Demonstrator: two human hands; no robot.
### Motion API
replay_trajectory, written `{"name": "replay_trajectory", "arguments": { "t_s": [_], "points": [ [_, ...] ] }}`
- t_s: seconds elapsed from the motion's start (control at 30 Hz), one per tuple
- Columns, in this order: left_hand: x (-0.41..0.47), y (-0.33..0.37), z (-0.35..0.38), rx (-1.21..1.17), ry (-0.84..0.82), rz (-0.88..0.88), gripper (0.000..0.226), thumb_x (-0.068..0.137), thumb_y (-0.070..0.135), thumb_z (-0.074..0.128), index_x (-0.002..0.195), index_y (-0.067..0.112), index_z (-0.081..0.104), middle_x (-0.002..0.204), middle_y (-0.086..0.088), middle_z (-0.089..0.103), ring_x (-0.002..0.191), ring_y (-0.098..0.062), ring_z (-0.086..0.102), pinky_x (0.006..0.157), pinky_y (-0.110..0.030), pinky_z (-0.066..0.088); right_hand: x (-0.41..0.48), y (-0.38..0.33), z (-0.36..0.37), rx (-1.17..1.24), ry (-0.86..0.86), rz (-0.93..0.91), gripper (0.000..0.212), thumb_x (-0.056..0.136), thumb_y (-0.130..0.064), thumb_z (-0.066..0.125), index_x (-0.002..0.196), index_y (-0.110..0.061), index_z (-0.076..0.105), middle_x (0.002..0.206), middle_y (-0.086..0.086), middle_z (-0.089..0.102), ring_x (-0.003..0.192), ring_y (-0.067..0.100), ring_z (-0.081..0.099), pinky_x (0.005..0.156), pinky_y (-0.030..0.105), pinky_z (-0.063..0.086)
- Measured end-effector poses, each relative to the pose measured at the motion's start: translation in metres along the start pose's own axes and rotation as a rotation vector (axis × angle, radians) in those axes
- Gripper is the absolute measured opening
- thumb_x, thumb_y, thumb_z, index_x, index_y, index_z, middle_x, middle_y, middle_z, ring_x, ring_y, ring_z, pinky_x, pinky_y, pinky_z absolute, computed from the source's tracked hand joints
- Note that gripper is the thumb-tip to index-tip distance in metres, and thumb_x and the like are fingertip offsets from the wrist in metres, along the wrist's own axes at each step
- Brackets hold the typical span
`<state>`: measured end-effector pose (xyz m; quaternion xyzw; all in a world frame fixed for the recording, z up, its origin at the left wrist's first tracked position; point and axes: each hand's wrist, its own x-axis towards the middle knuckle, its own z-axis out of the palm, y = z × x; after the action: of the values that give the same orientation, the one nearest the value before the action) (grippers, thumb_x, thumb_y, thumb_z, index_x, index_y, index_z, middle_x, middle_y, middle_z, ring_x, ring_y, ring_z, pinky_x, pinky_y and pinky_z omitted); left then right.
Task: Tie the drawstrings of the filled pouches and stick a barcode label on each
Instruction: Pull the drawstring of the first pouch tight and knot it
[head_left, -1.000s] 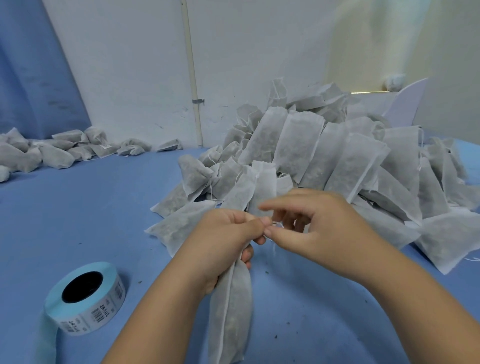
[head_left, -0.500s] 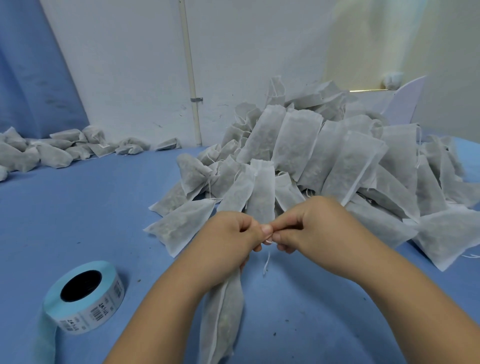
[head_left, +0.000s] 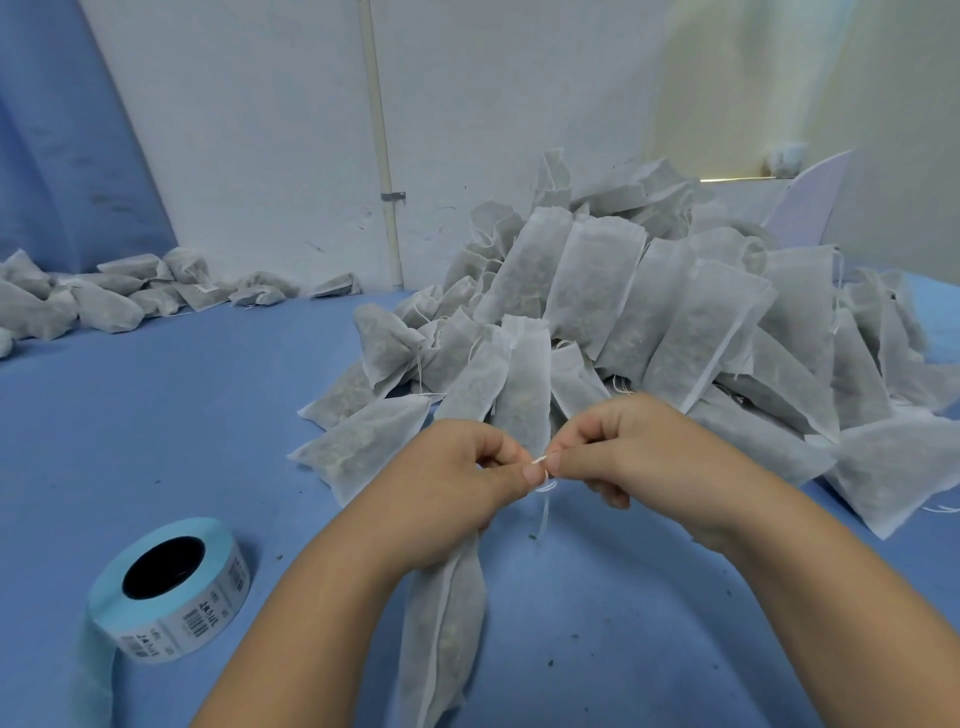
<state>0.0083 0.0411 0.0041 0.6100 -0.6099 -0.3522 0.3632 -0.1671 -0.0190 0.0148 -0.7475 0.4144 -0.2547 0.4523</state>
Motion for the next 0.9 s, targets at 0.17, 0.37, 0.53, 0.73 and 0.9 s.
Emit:
{"name": "replay_trajectory", "arguments": {
  "t_s": [0.17,0.37,0.53,0.73,0.9],
  "points": [
    [0.0011,-0.0019,0.0014,0.062,0.066,0.022,0.018,0.084,0.037,0.075,0.075,0.021,0.073,0.053,0.013,0.047,0.049,-0.003,0.042,0.054,-0.017,0.038,0.0031,0.001,-0.0004,0.244,-0.136,0.163,0.018,0.082,-0.009,0.065,0.065,-0.016,0.064,0.049,-0.007,0.032,0.044,0.01,0.023,0.041,0.021,0.02],
    [0.0013,-0.0025,0.0015,0.066,0.109,0.045,0.022,0.079,0.038,0.079,0.074,0.018,0.072,0.052,0.011,0.045,0.048,-0.005,0.039,0.049,-0.015,0.033,0.0074,0.0053,0.0015,0.44,-0.256,0.284,0.015,0.086,-0.008,0.056,0.073,-0.014,0.053,0.052,-0.002,0.038,0.041,0.01,0.032,0.037,0.019,0.026],
    [0.0005,-0.0017,0.0007,0.078,0.145,0.062,0.026,0.075,0.042,0.081,0.071,0.017,0.072,0.052,0.013,0.049,0.047,0.0,0.041,0.048,-0.011,0.033,0.0093,0.008,0.003,0.565,-0.313,0.293,0.018,0.085,-0.003,0.049,0.072,-0.008,0.061,0.056,0.007,0.053,0.046,0.017,0.052,0.042,0.022,0.043],
    [-0.0015,0.0017,-0.0009,0.074,0.155,0.094,0.025,0.074,0.04,0.082,0.071,0.017,0.072,0.046,0.017,0.05,0.045,0.002,0.042,0.045,-0.01,0.031,0.009,0.0071,0.0025,0.637,-0.343,0.279,0.018,0.084,-0.004,0.05,0.071,-0.007,0.062,0.058,0.01,0.056,0.049,0.021,0.058,0.046,0.025,0.05],
    [-0.0024,0.0027,0.0,0.11,0.163,0.114,0.025,0.073,0.045,0.08,0.072,0.021,0.073,0.068,-0.002,0.067,0.059,-0.008,0.053,0.058,-0.018,0.039,0.0072,0.0038,0.0013,0.665,-0.391,0.256,0.005,0.067,-0.011,0.06,0.066,-0.009,0.064,0.057,0.007,0.056,0.048,0.018,0.058,0.045,0.024,0.049]
  ]
}}
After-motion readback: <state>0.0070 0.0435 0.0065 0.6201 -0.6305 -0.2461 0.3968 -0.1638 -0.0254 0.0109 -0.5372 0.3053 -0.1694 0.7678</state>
